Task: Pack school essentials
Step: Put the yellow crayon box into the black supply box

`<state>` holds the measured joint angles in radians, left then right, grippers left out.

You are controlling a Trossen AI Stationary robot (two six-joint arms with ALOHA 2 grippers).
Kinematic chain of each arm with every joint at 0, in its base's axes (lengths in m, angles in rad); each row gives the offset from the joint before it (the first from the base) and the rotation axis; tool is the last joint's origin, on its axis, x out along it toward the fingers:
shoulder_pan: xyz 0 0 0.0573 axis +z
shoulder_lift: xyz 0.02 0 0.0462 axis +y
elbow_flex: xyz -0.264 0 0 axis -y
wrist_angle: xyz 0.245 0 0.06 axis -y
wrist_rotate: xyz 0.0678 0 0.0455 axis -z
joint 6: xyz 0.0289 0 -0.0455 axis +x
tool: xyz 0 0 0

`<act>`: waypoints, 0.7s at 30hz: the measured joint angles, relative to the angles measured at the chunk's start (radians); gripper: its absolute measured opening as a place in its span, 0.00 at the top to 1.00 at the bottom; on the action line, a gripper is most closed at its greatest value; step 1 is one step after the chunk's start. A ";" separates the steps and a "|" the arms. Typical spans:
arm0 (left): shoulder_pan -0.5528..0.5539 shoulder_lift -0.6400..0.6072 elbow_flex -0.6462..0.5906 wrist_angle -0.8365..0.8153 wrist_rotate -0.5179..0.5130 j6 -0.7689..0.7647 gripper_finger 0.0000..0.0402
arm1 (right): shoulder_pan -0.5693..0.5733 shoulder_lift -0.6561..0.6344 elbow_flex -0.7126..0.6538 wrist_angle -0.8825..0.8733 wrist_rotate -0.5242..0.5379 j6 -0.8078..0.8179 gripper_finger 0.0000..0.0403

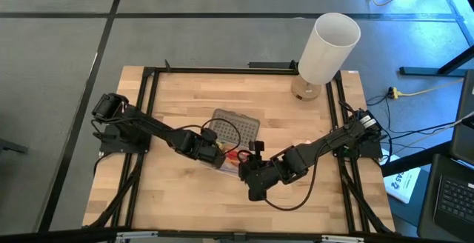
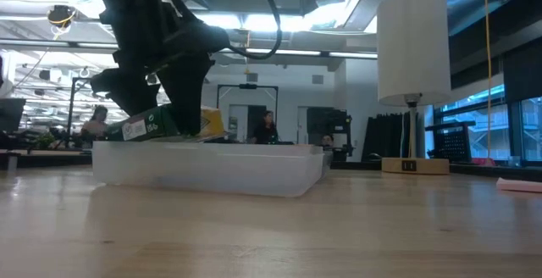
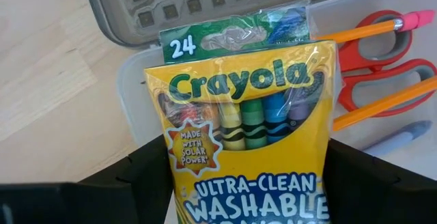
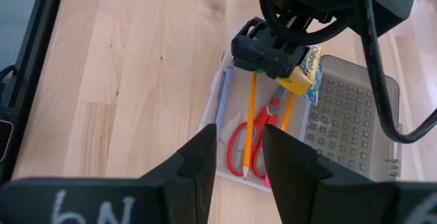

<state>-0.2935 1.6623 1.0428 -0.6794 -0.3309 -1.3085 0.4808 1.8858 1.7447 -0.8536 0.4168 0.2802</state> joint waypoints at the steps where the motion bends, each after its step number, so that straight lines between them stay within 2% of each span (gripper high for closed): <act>1: 0.000 0.000 0.000 0.001 0.000 0.000 0.29 | 0.000 0.000 0.000 0.000 0.000 0.000 0.70; 7: 0.000 0.000 0.000 0.002 0.000 -0.002 0.23 | 0.000 0.000 0.000 0.000 0.000 0.000 0.70; 17: 0.002 0.000 0.000 0.000 0.000 -0.002 0.02 | 0.000 0.000 0.000 0.000 -0.001 0.000 0.70; 21: 0.002 0.000 0.000 0.001 0.000 -0.002 0.02 | 0.000 0.000 0.000 0.000 0.000 0.000 0.70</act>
<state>-0.2920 1.6623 1.0428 -0.6788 -0.3313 -1.3102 0.4811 1.8858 1.7447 -0.8536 0.4163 0.2802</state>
